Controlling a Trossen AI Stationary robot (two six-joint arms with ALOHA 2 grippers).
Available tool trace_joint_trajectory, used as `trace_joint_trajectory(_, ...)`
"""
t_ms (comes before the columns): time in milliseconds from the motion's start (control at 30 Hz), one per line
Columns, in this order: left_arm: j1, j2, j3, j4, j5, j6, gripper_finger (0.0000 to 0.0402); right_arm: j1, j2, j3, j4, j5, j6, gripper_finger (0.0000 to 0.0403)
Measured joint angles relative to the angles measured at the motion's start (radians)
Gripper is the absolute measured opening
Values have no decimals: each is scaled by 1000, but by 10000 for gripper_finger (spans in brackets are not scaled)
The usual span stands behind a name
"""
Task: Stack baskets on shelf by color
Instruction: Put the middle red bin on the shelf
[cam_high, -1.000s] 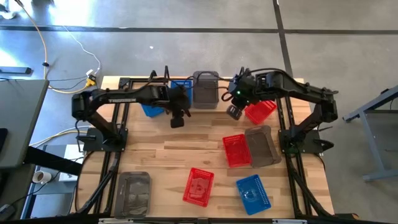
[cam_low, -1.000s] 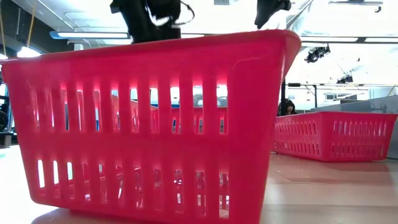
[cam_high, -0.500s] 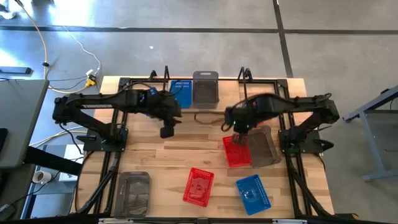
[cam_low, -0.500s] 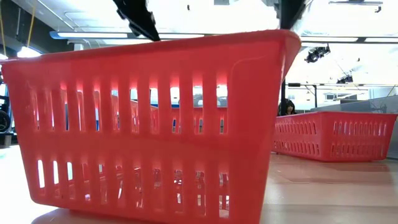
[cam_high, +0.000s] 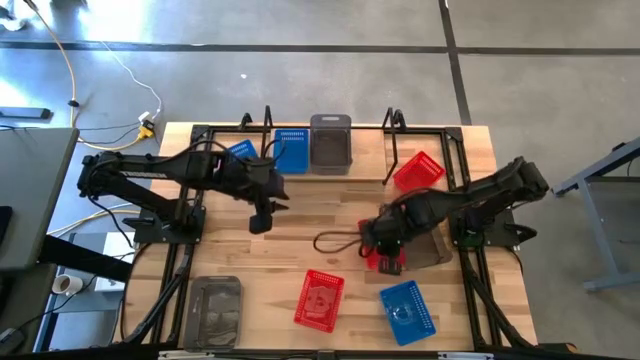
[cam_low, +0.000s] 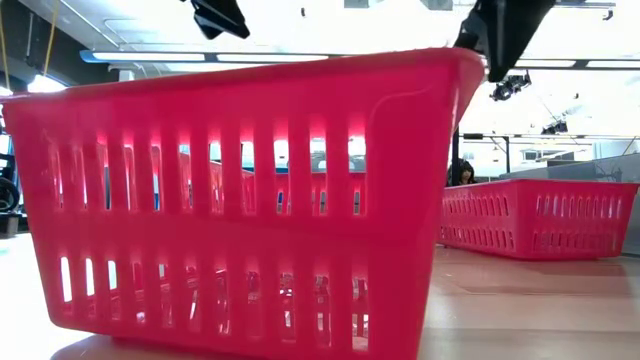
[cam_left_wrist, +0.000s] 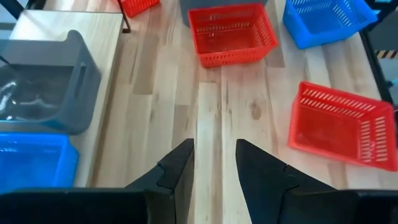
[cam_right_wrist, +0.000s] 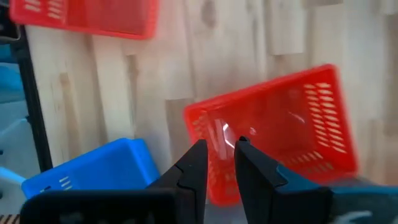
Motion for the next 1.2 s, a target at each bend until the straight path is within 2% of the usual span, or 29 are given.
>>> trace_joint_trajectory(233, -23, 0, 0, 0, 0, -131, 108, 89, 0, -67, 56, 18, 15, 73)
trace_joint_trajectory(400, -44, 0, 0, 0, 0, -181, 108, 134, 0, -129, 60, 38, 49, 107)
trace_joint_trajectory(600, -76, 2, 0, 1, -14, -215, 108, 177, 0, -181, 105, 56, 12, 143)
trace_joint_trajectory(1000, -95, 2, 0, 2, -19, -245, 108, 186, 0, -289, 301, 94, -2, 145)
trace_joint_trajectory(1200, -94, 3, 0, 2, -19, -246, 108, 186, 0, -350, 326, 95, 14, 145)
